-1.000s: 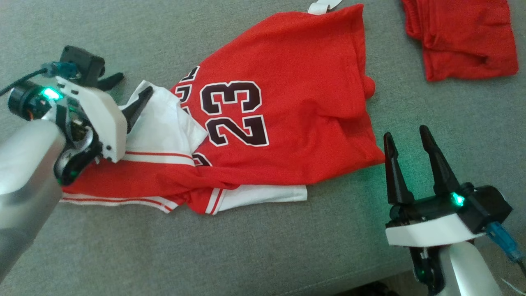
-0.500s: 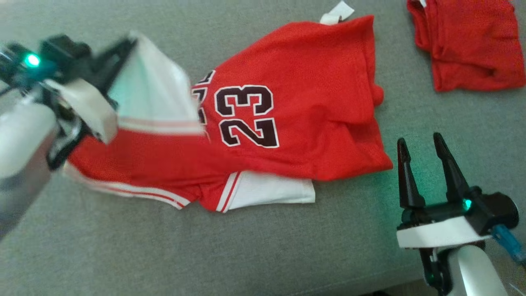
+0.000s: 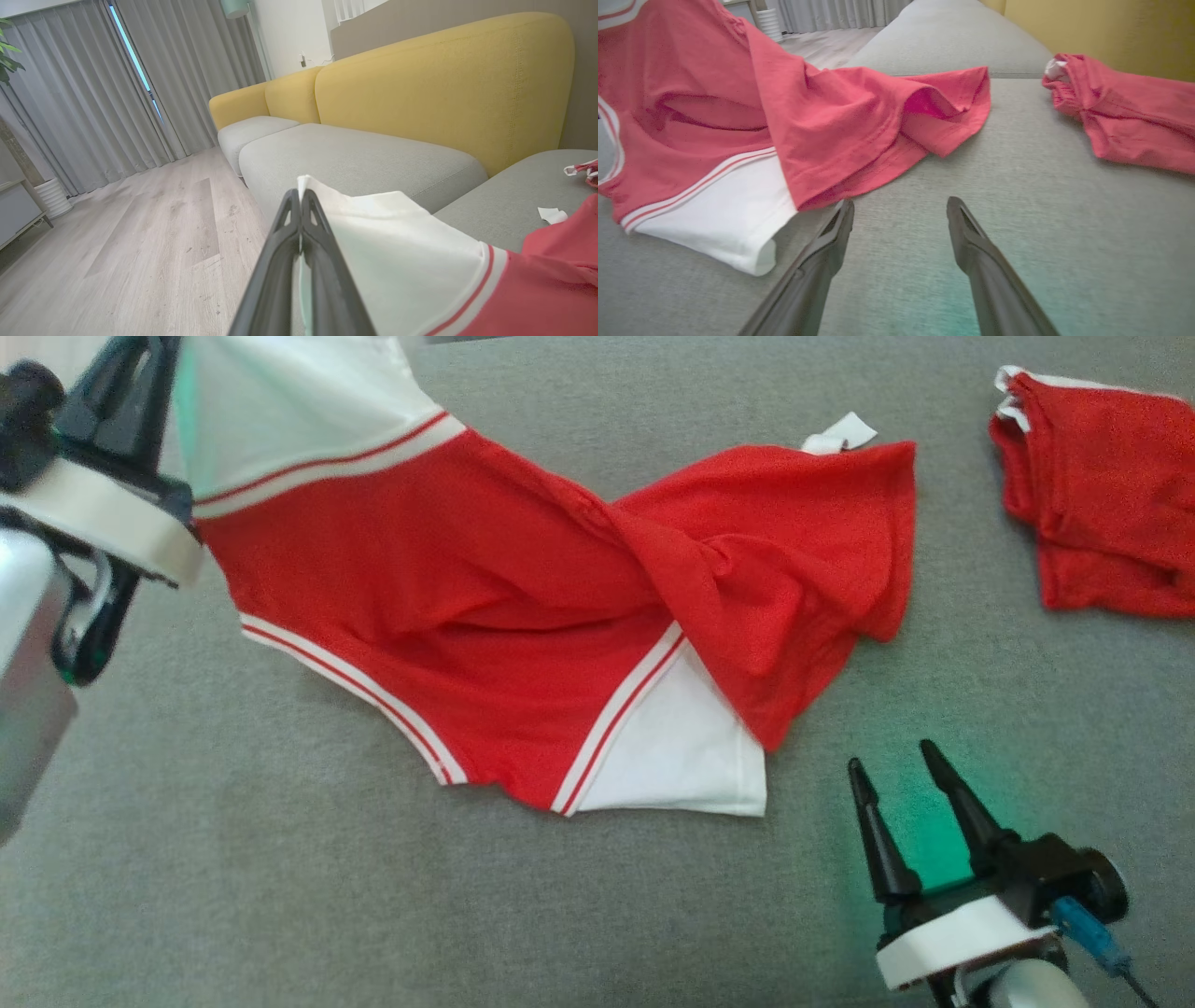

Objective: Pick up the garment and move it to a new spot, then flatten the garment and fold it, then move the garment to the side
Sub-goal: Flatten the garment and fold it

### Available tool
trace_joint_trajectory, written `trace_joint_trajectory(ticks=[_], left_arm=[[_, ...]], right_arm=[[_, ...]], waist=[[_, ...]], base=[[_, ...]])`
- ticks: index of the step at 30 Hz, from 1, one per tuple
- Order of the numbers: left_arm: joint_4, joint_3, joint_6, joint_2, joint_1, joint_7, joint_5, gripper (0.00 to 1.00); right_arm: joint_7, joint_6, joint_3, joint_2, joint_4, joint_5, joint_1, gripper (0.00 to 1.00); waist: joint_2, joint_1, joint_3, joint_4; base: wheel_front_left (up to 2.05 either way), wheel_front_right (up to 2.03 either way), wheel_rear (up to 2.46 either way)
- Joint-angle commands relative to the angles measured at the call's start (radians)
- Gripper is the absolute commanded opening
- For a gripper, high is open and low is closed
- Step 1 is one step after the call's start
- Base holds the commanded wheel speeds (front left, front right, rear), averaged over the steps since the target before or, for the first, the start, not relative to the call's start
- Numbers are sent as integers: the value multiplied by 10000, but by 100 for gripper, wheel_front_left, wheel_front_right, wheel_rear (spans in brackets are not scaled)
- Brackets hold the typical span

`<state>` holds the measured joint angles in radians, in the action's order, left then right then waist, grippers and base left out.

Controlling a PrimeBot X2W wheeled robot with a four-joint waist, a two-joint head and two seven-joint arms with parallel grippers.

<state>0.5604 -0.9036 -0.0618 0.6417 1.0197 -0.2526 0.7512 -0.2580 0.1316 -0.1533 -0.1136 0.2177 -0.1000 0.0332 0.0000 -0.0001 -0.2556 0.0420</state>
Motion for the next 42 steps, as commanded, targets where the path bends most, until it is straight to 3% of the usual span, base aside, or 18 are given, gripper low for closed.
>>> trace_joint_trajectory(ticks=[1, 17, 28, 38, 40, 41, 42], left_arm=[[-197, 591, -1, 314, 215, -88, -123, 0], [-161, 1241, -401, -162, 19, -90, -815, 0], [-204, 1595, -525, -321, 43, -91, -1301, 0], [-203, 1713, -614, -568, -58, -91, -1578, 0], [-216, 1764, -626, -573, -92, -91, -1612, 0], [-229, 1797, -630, -570, -111, -91, -1630, 0], [-254, 1845, -634, -563, -133, -91, -1649, 0]], right_arm=[[-38, -9, -350, -204, -233, -109, -169, 100], [-38, -9, -1997, -352, 1126, -1004, -1703, 100], [-38, -9, -1508, -372, 1901, -2086, -2938, 100], [-38, -9, -510, -330, 2555, -1673, -3532, 100], [-38, -9, -405, -291, 2399, -1574, -3567, 44], [-38, -9, -368, -265, 2327, -1531, -3566, 0], [-38, -9, -336, -234, 2275, -1516, -3552, 0]], waist=[[0, 1, 72, -126], [0, 1, -163, -613], [0, 1, -358, -942], [0, 1, -461, -1384], [0, 1, -461, -1414], [0, 1, -452, -1423], [0, 1, -438, -1427]], base=[[0, 0, 0], [0, 0, 0], [0, 0, 0], [0, 0, 0], [0, 0, 0], [0, 0, 0], [0, 0, 0]])
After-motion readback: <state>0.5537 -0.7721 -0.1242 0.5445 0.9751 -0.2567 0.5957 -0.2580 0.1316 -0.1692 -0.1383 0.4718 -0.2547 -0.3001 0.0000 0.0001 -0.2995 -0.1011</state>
